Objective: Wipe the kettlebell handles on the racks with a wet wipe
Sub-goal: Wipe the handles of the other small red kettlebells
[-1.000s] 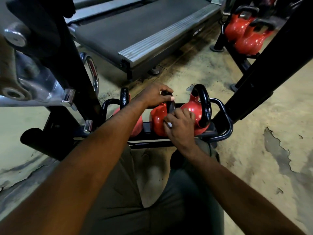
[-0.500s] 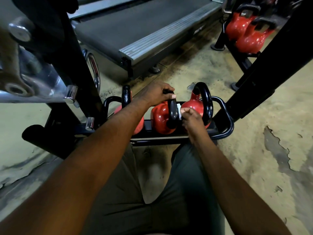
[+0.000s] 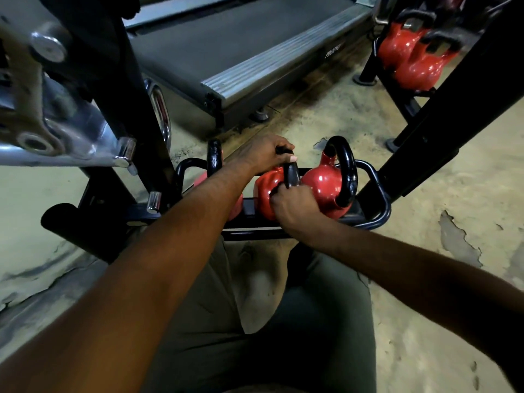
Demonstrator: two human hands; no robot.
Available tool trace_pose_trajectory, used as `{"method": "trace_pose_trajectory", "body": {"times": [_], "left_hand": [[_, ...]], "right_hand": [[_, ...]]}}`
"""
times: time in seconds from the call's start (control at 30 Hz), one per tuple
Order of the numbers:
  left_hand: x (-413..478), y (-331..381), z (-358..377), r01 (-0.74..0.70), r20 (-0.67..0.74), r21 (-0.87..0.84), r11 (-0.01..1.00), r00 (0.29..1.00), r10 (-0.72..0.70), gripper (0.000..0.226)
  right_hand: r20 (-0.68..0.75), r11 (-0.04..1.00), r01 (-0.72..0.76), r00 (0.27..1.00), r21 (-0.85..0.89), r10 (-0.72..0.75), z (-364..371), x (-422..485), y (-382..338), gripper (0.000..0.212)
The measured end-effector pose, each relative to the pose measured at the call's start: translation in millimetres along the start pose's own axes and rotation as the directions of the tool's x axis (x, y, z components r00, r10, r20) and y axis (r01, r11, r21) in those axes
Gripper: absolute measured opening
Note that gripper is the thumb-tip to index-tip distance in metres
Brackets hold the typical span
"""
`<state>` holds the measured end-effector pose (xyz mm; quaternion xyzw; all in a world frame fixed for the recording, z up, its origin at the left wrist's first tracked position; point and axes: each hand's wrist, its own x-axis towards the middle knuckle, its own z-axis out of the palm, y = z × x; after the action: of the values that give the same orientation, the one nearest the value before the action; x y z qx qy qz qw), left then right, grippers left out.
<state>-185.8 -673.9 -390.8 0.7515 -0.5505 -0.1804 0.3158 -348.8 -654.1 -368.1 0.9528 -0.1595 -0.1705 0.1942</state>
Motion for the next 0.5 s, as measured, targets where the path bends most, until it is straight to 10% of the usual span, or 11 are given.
{"method": "trace_pose_trajectory", "body": {"times": [0.17, 0.33, 0.5], "left_hand": [[-3, 6, 12, -0.022, -0.015, -0.033, 0.999, 1.0, 0.021, 0.04], [-5, 4, 1, -0.007, -0.03, -0.032, 0.999, 1.0, 0.006, 0.04], [0, -3, 4, -0.02, -0.054, -0.039, 0.999, 0.998, 0.018, 0.04]], "right_hand": [[0.15, 0.962, 0.063, 0.988, -0.267, -0.023, -6, -6, -13, 0.027], [-0.107, 0.989, 0.097, 0.991, 0.108, -0.086, 22, -27, 7, 0.021], [-0.54, 0.946, 0.076, 0.834, 0.316, 0.113, 73, -32, 34, 0.026]]}}
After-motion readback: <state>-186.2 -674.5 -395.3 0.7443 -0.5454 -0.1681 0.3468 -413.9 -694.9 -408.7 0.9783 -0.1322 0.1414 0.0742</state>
